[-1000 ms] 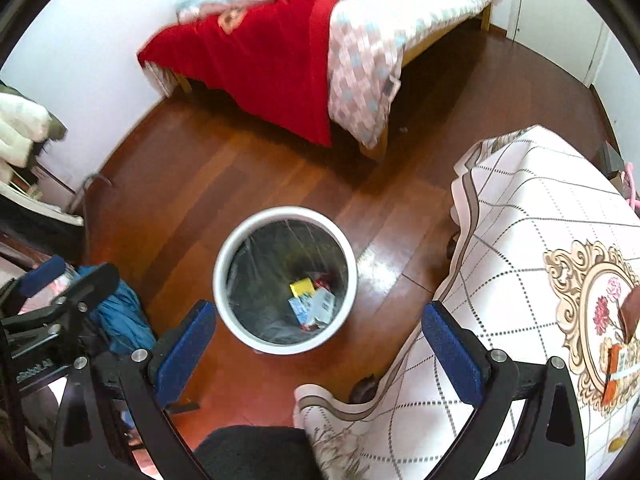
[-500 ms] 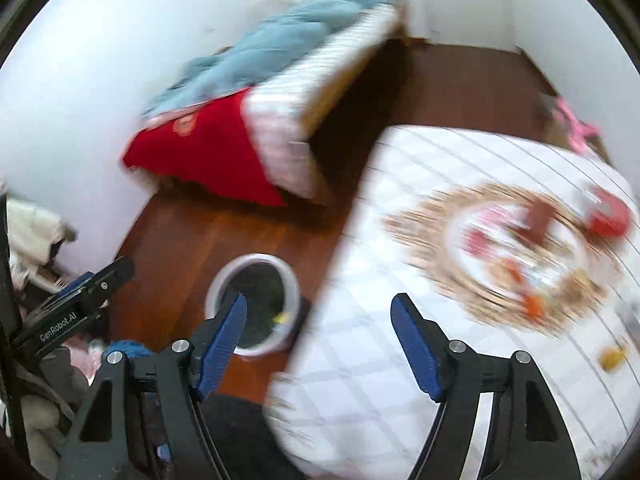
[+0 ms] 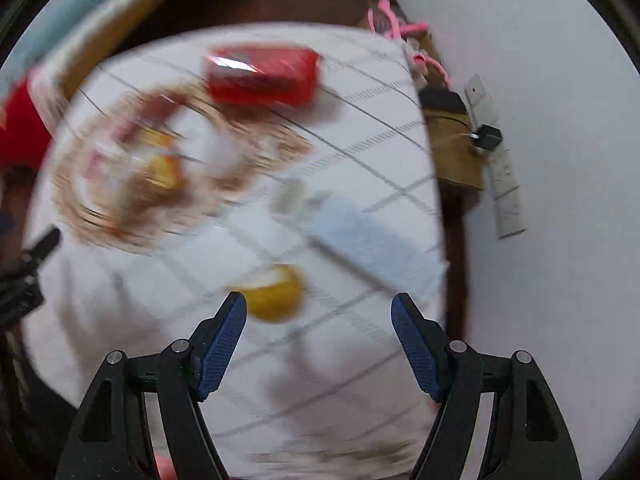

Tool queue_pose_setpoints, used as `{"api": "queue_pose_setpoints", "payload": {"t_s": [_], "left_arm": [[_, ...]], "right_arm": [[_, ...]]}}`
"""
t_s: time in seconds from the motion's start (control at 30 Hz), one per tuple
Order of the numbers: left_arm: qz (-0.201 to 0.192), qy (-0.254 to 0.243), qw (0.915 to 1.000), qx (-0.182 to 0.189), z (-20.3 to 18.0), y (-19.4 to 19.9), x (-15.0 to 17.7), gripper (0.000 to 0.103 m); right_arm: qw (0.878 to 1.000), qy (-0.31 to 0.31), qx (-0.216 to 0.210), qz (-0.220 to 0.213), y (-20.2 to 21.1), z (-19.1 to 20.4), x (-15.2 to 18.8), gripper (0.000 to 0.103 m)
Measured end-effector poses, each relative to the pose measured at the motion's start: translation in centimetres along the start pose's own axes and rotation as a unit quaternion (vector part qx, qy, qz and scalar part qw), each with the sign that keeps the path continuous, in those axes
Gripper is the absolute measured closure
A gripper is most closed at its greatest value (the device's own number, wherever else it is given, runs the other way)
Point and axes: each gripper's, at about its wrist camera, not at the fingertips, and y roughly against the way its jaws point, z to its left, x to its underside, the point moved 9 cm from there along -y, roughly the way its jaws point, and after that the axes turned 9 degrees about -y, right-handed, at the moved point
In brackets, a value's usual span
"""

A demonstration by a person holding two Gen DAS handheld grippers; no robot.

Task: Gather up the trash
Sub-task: 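Grasp the snack bag with the left tool while the right tool grasps the small white box, then carry the snack bag and small white box over the bin with both tools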

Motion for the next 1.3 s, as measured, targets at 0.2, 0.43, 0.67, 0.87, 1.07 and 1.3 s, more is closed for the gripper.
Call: {"api": "queue_pose_setpoints", "payload": {"t_s": [0.2, 0.43, 0.67, 0.87, 1.07, 1.3], "left_arm": [[0.019, -0.039, 0.999, 0.0, -3.1, -2.8, -2.5, 0.0], [0.028, -0.065, 0.9974, 0.01, -3.6, -4.1, -3.6, 0.0], [0.03, -0.101, 0.9903, 0.091, -3.5, -4.6, -4.2, 0.0], [0.041, -0.183, 0.9717, 0.144, -6.7, -5.3, -4.6, 0.0], [0.054, -0.247, 0.9529, 0.167, -10.4, -6.1, -4.9, 0.012], [0.053, -0.189, 0.9617, 0.191, -10.8, -4.4, -4.8, 0.09]], "right_arm": [[0.995, 0.07, 0.049, 0.048, -4.8, -2.3, -2.8, 0.027], [0.993, 0.083, 0.016, 0.079, -7.4, -2.5, -3.9, 0.046], [0.99, -0.002, -0.093, 0.106, -6.8, -1.6, -2.8, 0.056], [0.988, -0.027, -0.107, 0.109, -6.6, -1.4, -2.9, 0.042], [0.992, -0.025, -0.09, 0.085, -5.4, 0.4, -2.5, 0.06], [0.994, -0.032, -0.088, 0.051, -5.1, 0.6, -2.4, 0.061]]}}
